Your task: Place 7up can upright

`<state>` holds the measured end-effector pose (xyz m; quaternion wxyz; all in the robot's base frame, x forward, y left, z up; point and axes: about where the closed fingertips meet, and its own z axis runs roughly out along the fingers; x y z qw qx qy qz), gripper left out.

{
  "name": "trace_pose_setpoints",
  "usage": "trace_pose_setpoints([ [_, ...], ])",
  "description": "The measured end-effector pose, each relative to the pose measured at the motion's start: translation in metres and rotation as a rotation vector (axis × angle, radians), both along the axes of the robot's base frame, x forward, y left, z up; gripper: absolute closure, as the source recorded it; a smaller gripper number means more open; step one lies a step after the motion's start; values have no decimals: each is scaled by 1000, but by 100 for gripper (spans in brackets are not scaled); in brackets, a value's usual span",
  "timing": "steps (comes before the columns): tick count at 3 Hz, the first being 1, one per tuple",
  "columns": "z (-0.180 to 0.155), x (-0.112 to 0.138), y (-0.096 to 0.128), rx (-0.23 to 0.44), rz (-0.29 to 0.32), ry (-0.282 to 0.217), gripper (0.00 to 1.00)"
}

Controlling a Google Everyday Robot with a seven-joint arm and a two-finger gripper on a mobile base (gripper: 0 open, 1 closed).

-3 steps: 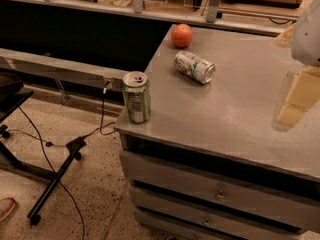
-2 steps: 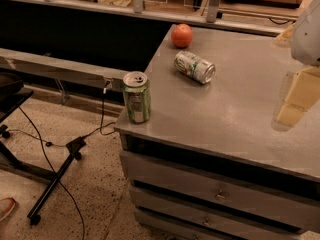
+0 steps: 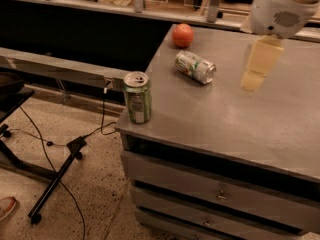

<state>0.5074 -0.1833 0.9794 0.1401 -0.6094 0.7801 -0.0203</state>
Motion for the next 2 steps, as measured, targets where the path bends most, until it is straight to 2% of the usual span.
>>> trace_pose_setpoints([
  [1, -9, 69, 44, -23, -26, 17, 0],
  [2, -6, 78, 57, -7, -12, -12, 0],
])
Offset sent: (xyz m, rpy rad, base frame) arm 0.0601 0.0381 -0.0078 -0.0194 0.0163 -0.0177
